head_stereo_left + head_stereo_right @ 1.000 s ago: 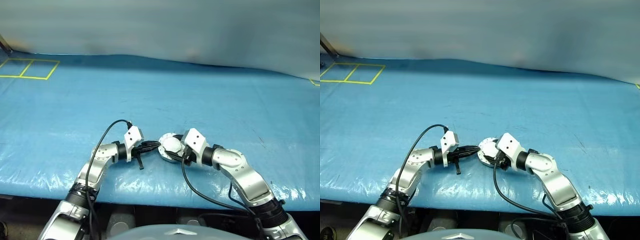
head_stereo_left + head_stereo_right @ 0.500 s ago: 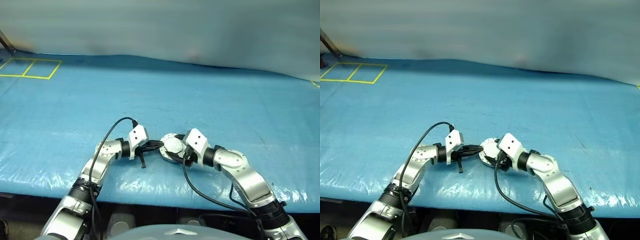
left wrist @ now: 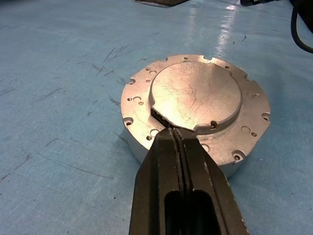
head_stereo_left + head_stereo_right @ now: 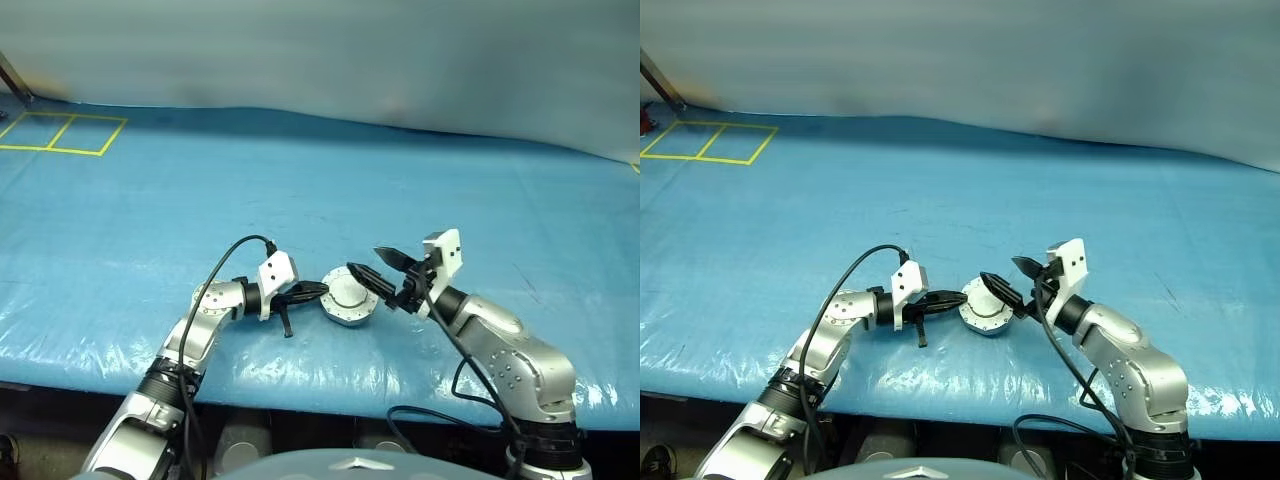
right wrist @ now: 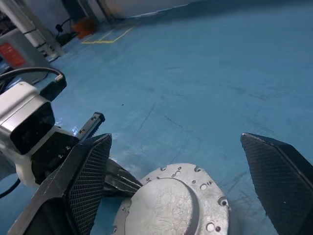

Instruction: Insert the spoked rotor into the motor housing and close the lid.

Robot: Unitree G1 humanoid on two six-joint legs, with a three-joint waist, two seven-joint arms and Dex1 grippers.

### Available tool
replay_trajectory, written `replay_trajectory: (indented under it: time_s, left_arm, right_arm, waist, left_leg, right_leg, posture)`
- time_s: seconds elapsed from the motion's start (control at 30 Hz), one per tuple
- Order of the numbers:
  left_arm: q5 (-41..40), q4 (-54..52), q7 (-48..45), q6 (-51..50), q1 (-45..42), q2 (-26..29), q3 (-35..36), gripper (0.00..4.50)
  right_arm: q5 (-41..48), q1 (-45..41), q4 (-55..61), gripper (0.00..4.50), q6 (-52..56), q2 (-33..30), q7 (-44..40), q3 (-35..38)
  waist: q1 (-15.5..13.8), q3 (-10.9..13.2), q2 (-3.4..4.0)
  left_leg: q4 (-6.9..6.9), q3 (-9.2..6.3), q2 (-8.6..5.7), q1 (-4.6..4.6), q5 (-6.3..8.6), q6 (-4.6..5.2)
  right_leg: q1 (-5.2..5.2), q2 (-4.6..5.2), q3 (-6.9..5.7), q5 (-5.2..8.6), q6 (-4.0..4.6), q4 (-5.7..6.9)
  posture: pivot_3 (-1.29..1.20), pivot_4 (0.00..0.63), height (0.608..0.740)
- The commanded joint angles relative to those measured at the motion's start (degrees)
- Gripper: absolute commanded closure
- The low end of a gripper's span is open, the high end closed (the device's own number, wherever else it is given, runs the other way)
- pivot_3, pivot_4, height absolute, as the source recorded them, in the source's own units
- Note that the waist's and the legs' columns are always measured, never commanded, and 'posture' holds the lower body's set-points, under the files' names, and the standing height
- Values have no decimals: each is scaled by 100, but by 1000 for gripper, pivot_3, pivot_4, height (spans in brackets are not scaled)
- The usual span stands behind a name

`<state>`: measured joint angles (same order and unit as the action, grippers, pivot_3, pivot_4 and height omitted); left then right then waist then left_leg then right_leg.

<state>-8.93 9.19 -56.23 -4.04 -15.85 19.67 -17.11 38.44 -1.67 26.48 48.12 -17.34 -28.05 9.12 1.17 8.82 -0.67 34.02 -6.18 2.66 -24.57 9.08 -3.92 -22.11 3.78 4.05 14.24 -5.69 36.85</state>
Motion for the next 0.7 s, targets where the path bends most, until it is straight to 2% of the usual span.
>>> replay_trajectory:
  time_s: [0.03,0.23,0.53,0.6,0.7]
  left_arm:
    - [145,96,7,-17,98,-6,-148,4500]
    - [169,110,27,50,101,-5,-148,4500]
    - [213,111,63,79,116,-1,-149,4500]
    - [224,118,72,86,125,-2,-153,4500]
    - [244,124,89,95,142,-6,-169,4500]
  right_arm:
    - [690,77,17,55,731,137,543,486]
    - [1799,345,-501,55,1457,688,1171,1088]
    - [2689,439,-1033,55,1733,1108,1644,1215]
    - [2793,448,-1056,456,1721,1142,1683,1170]
    - [3027,443,-1132,1310,1642,1256,1694,1167]
  waist:
    - [-2,0,0]
    - [5,1,6]
    - [9,0,16]
    - [10,0,20]
    - [10,0,21]
  left_leg:
    - [-1,0,0,-1,0,0]
    - [-6,0,0,-5,0,1]
    - [-7,0,0,-8,0,2]
    - [-7,0,0,-9,0,2]
    - [-6,-1,0,-9,0,2]
  right_leg:
    - [-1,0,0,0,0,0]
    - [-6,0,1,2,3,0]
    - [-12,0,2,2,3,1]
    - [-15,0,2,2,3,1]
    - [-33,0,2,2,3,1]
  posture:
    - [0,150,740]
    - [0,150,740]
    - [0,150,740]
    - [0,150,740]
    - [0,150,740]
